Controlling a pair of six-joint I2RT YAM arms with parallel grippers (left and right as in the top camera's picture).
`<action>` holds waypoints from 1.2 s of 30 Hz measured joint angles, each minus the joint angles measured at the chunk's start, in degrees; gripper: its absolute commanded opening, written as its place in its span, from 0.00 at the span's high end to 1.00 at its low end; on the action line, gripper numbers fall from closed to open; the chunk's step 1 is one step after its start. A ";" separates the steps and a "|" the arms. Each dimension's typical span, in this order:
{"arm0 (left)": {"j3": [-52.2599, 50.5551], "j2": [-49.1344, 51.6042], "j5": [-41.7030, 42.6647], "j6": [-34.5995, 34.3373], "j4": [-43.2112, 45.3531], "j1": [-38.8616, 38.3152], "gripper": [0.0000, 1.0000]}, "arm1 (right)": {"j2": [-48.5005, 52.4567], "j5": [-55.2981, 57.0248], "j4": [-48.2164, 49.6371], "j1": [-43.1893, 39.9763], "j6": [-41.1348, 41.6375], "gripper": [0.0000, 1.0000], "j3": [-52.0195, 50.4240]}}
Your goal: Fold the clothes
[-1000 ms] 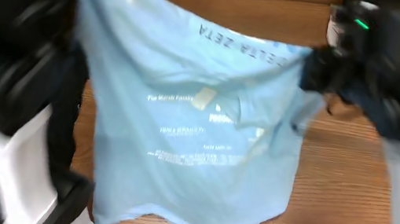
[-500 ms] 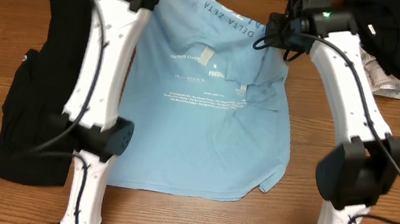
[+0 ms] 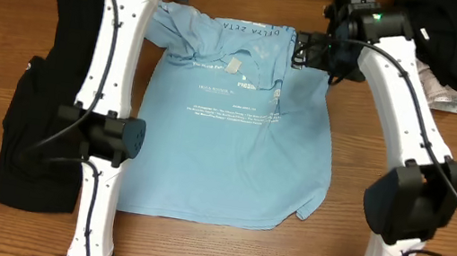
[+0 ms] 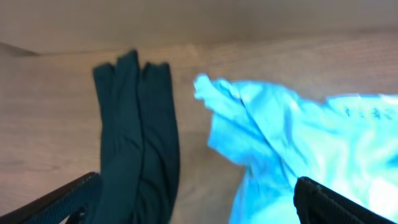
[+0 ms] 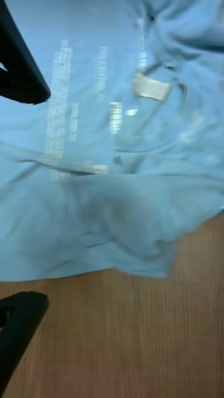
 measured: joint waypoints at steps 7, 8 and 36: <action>0.02 -10.49 8.17 -1.11 -9.03 -0.66 0.00 | -8.55 -1.55 -7.17 0.00 0.17 0.05 0.00; 0.02 -12.20 8.61 -1.31 -10.78 -0.63 0.00 | -9.70 -1.70 -8.04 0.02 0.20 0.05 0.00; 0.11 -14.62 10.51 -1.27 -11.98 -0.63 0.00 | -14.86 -9.57 15.10 10.91 3.87 0.11 -50.77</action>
